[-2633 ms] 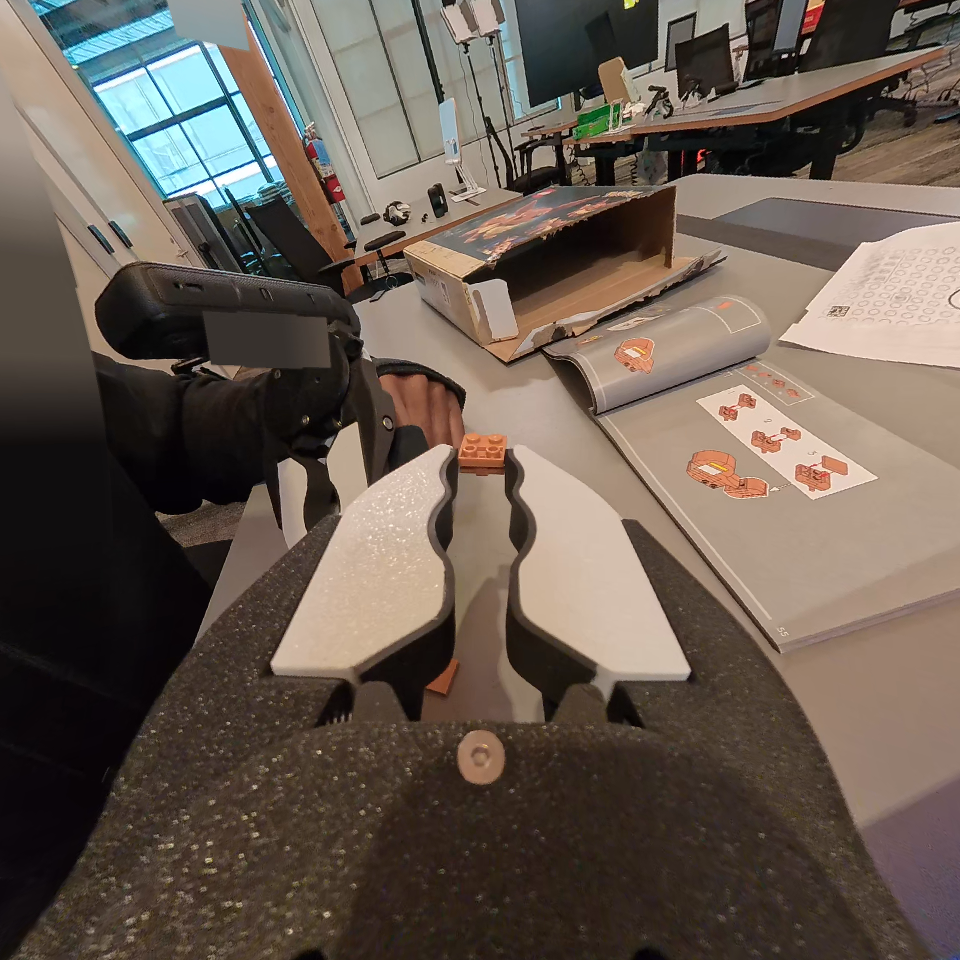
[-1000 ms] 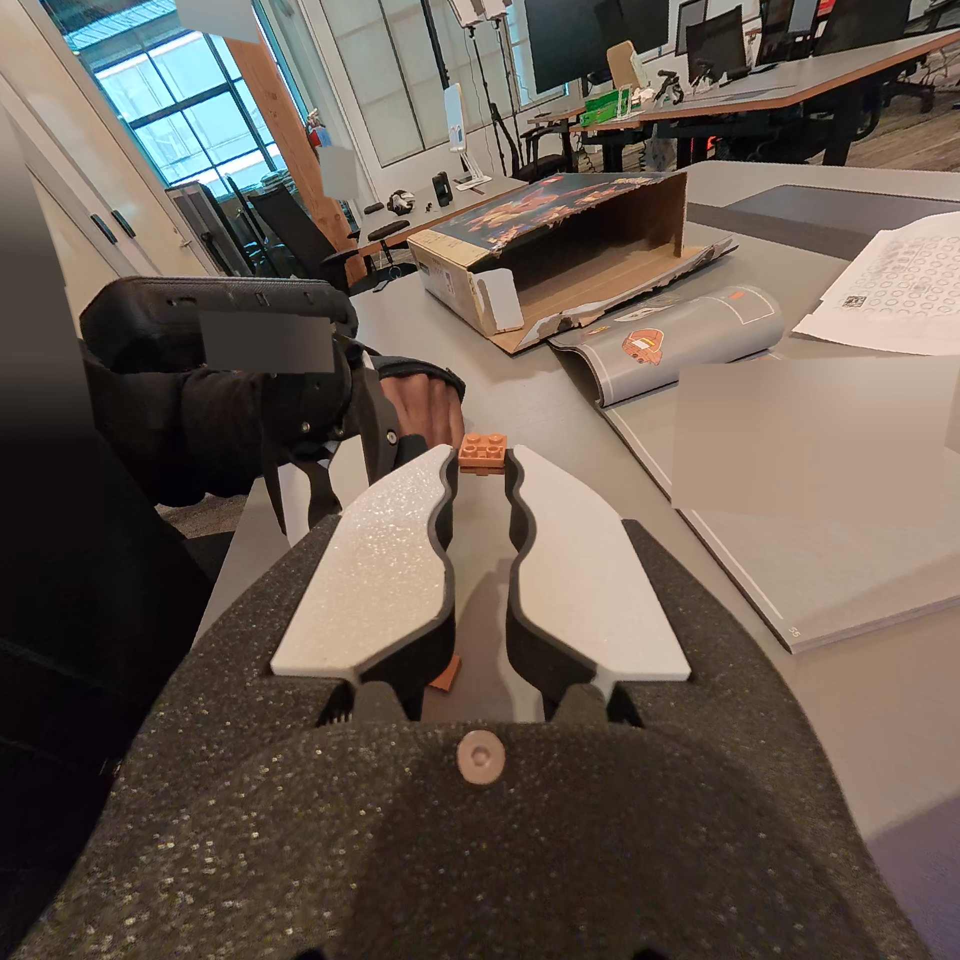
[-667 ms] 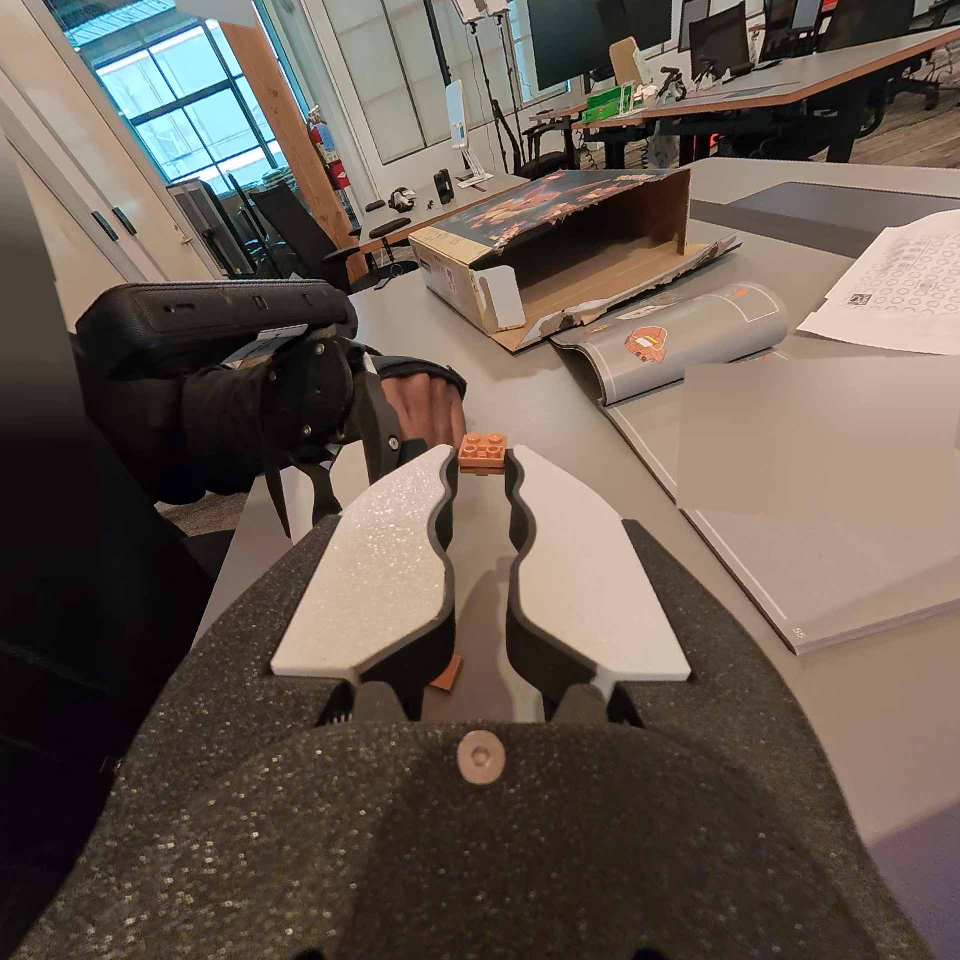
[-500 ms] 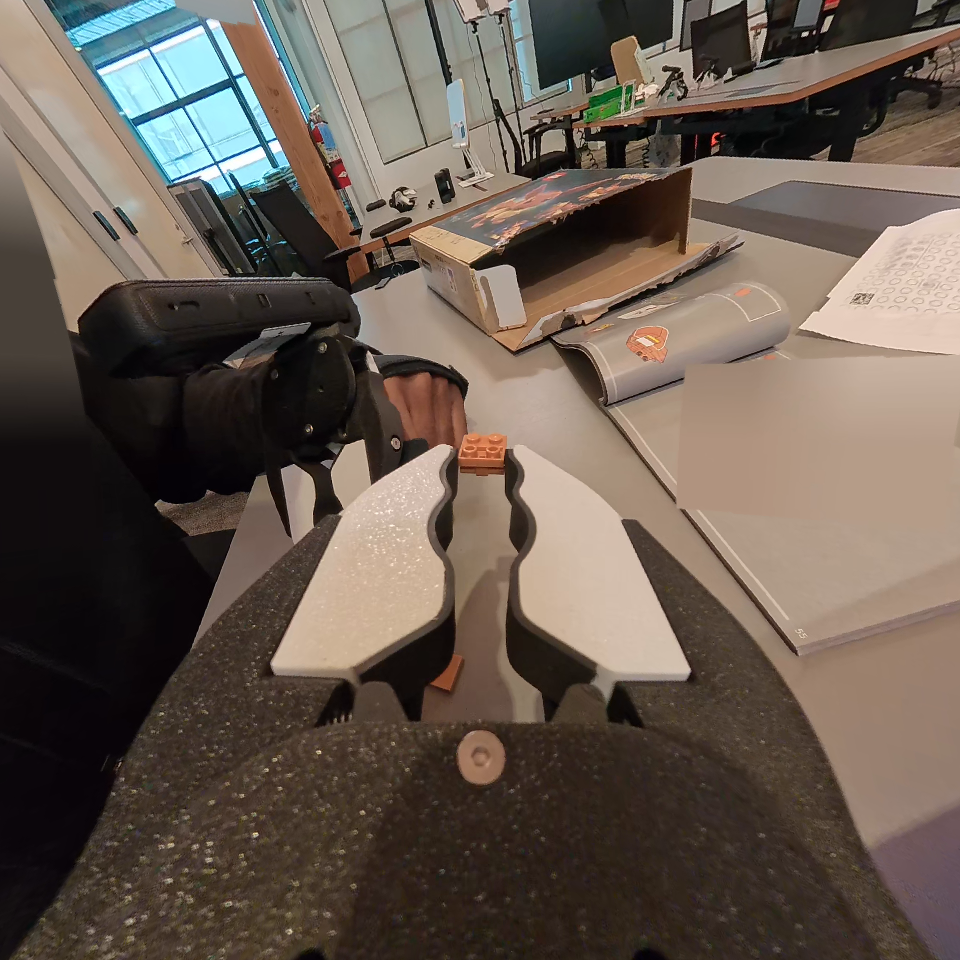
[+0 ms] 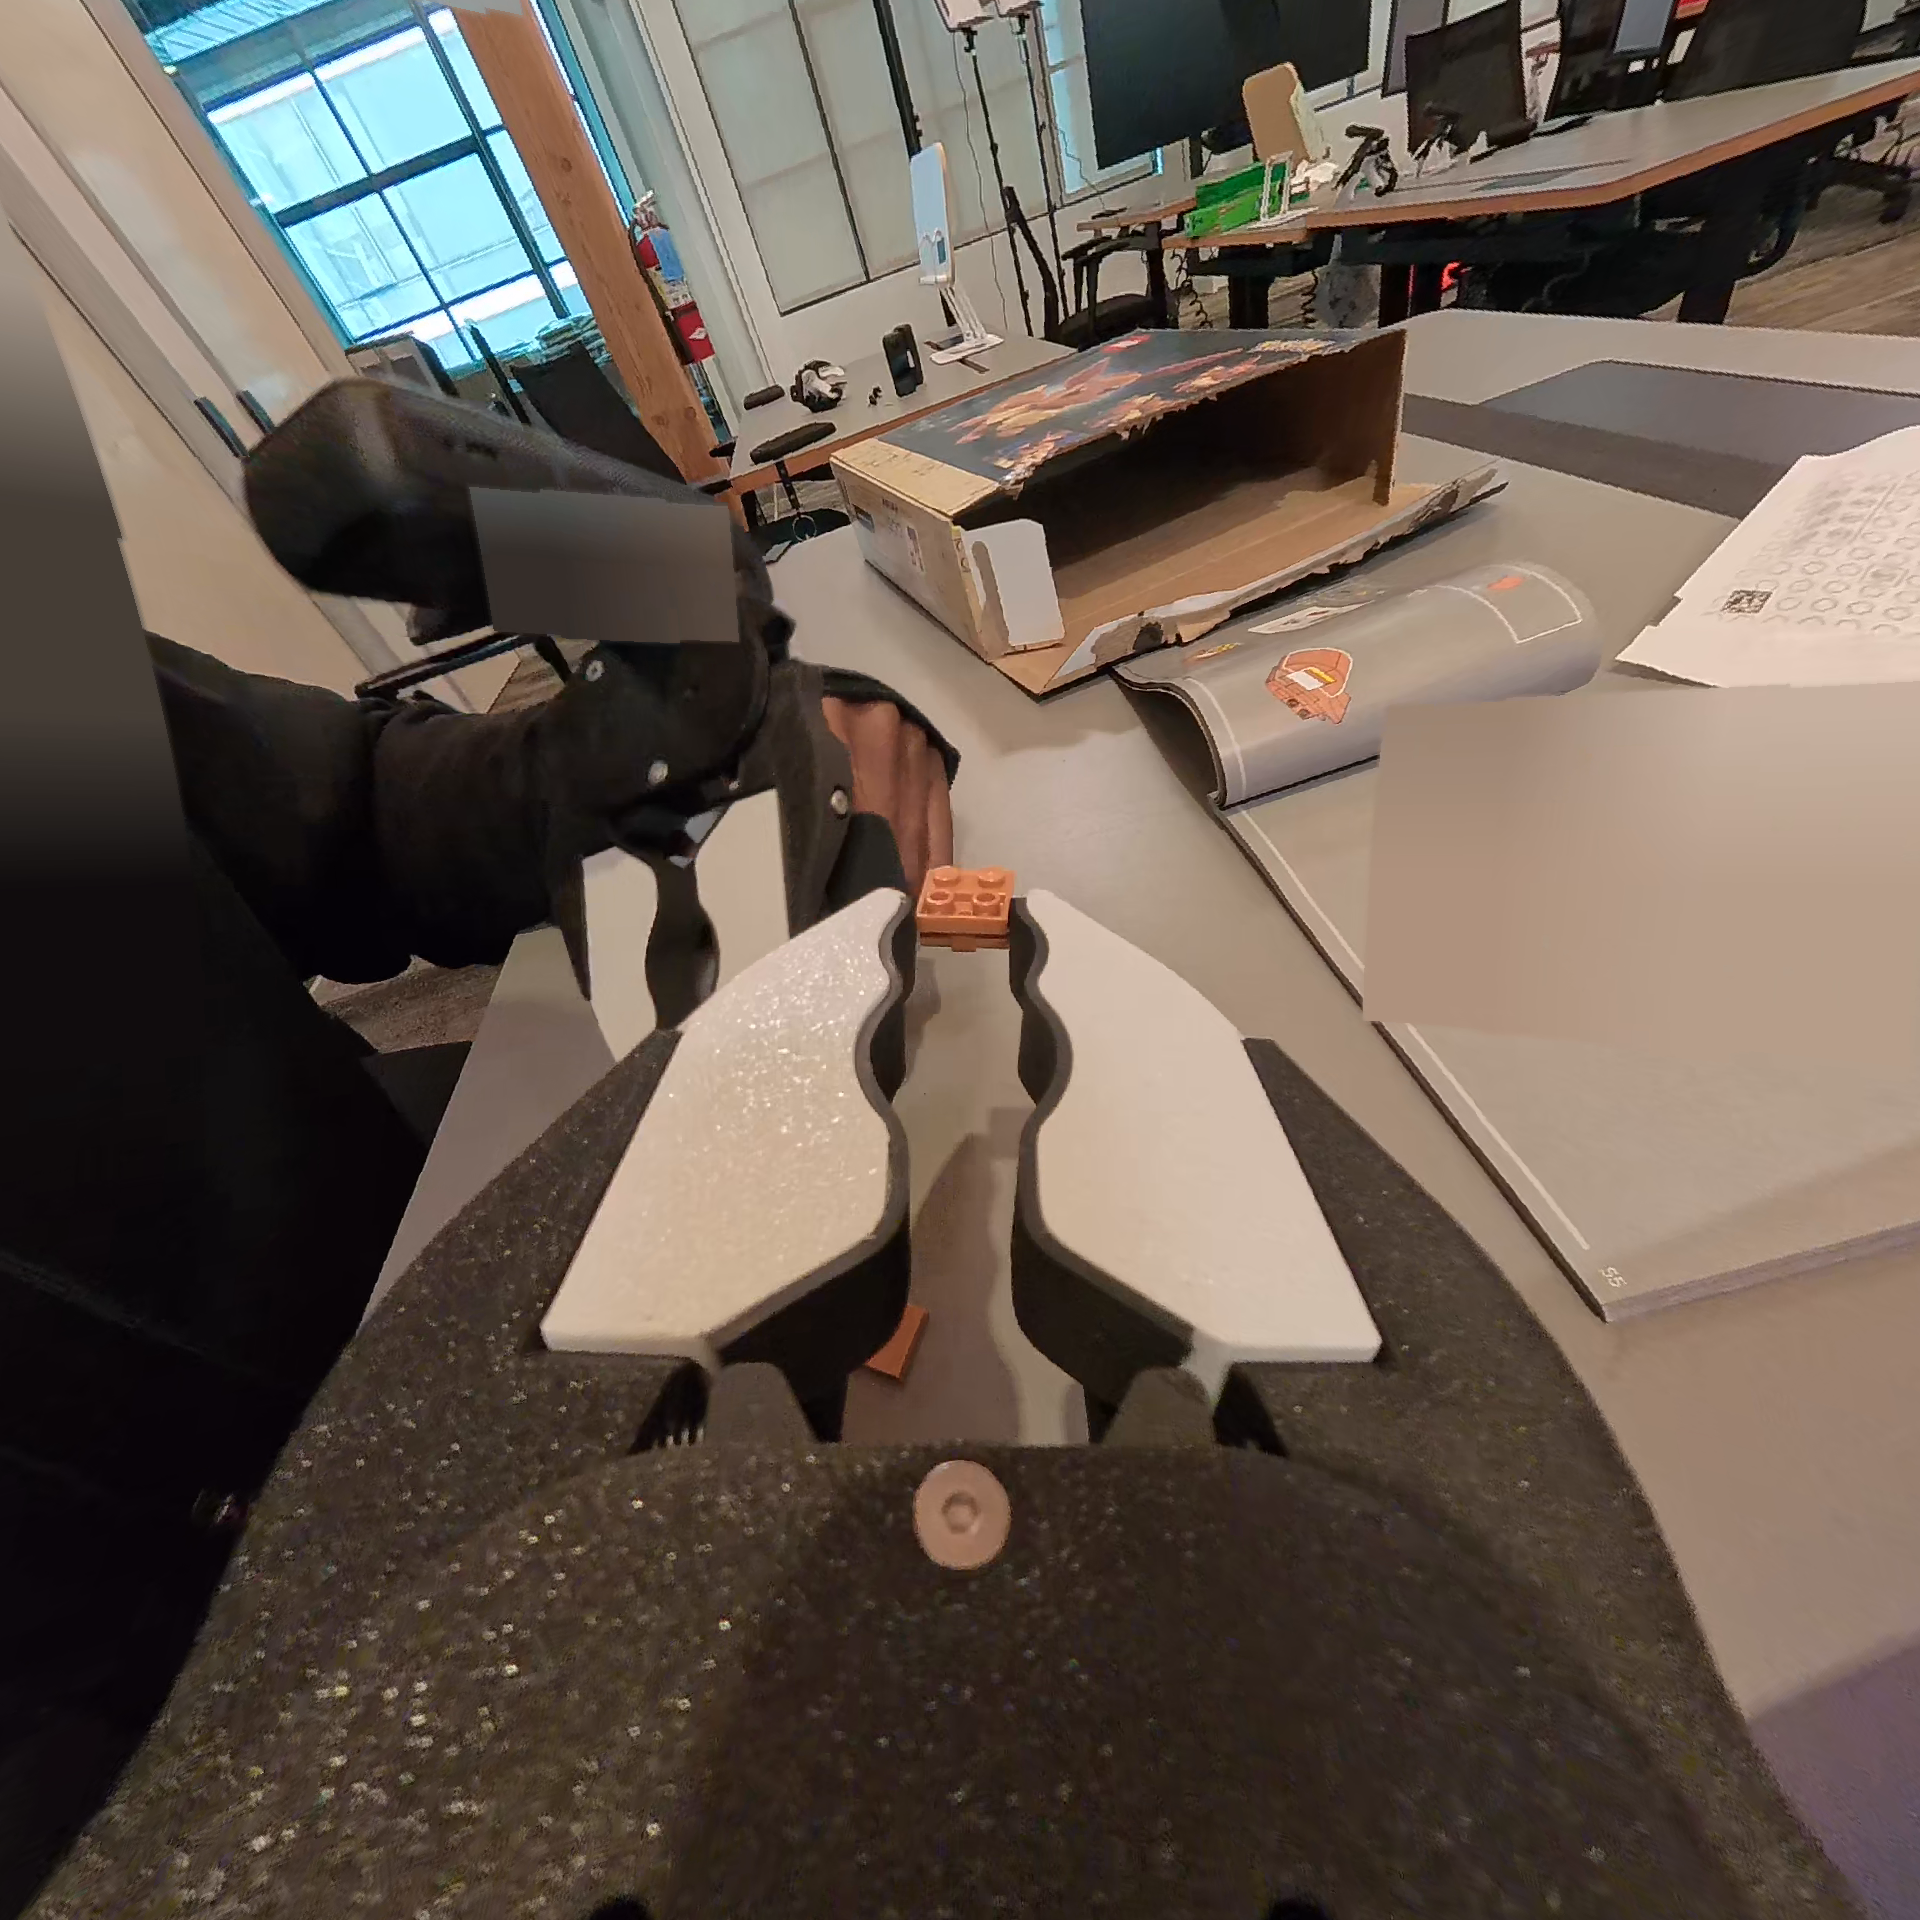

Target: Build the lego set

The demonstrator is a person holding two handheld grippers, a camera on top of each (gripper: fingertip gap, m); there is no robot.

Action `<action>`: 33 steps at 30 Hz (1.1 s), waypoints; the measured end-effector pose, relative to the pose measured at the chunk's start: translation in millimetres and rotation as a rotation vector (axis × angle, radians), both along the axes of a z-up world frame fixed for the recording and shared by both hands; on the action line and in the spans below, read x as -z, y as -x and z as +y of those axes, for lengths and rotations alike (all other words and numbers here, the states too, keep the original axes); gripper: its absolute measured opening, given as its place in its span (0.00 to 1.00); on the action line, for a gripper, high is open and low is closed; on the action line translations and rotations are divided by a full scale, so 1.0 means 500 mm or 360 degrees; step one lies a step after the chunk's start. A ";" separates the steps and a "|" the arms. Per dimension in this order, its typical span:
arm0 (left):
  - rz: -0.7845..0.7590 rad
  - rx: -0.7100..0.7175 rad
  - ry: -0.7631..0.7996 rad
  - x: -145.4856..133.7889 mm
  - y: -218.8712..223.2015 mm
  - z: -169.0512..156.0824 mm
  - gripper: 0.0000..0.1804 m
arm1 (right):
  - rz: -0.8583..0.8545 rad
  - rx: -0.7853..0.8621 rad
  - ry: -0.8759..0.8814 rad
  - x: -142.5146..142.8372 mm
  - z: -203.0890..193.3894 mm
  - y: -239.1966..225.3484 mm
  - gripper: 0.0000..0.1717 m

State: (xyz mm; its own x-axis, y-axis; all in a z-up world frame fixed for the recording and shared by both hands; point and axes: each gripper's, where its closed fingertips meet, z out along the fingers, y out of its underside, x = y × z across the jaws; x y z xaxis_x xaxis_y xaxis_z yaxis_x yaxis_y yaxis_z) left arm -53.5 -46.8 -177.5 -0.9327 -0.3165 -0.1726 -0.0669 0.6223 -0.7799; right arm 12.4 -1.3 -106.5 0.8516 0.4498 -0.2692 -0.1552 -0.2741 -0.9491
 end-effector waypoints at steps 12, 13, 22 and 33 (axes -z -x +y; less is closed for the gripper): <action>0.0170 -0.0476 0.0500 -0.081 -0.064 0.107 0.09 | -0.0220 -0.0332 0.0034 0.040 -0.023 0.060 0.10; 0.0176 -0.0505 0.0494 -0.079 -0.066 0.116 0.09 | -0.0293 -0.0379 0.0046 0.049 -0.028 0.072 0.10; 0.0288 -0.0575 0.0500 -0.062 -0.071 0.120 0.09 | -0.0731 -0.0413 0.0338 0.128 -0.036 0.099 0.10; 0.0398 -0.0572 0.0540 -0.048 -0.069 0.107 0.09 | -0.0947 -0.0521 0.0588 0.187 -0.060 0.100 0.10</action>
